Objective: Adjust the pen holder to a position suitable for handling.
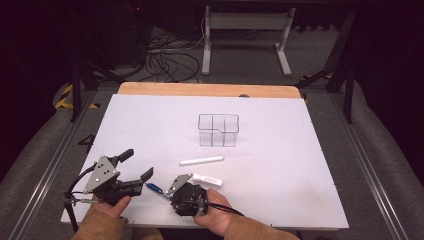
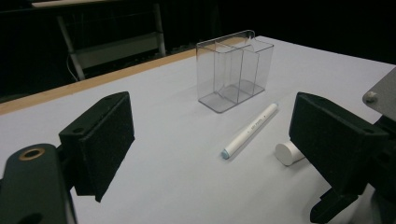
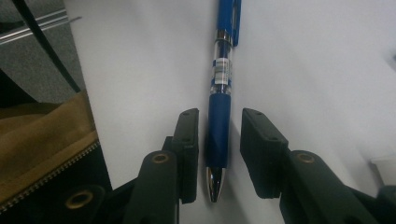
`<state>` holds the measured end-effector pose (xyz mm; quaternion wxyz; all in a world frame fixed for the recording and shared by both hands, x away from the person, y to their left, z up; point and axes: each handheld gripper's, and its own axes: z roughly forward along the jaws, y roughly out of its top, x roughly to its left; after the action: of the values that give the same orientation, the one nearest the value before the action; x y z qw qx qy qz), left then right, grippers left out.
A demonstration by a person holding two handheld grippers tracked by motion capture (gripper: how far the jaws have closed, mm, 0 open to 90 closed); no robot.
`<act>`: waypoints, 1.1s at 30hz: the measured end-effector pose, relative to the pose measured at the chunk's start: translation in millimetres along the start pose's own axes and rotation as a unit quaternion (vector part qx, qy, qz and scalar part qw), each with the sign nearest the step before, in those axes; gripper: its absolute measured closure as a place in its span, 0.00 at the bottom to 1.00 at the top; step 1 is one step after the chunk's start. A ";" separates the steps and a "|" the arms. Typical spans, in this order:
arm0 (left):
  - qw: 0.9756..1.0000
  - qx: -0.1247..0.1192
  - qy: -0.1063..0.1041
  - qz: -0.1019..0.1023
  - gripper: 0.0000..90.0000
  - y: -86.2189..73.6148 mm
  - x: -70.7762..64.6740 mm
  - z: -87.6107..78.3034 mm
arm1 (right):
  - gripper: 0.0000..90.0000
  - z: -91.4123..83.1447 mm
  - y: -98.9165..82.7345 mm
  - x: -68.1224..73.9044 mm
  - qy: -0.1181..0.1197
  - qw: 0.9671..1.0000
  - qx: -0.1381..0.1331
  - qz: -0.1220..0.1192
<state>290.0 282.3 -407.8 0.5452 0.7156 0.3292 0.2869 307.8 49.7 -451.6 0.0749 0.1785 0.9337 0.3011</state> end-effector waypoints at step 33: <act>1.000 -0.004 0.003 0.001 0.16 1.3 0.2 -2.0 | 0.90 -20.1 1.9 -7.1 0.004 1.000 -0.029 0.011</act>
<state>288.8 283.4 -406.1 0.5470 0.7128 0.3286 0.2912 309.9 37.7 -434.0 0.0729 0.1847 0.9228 0.3301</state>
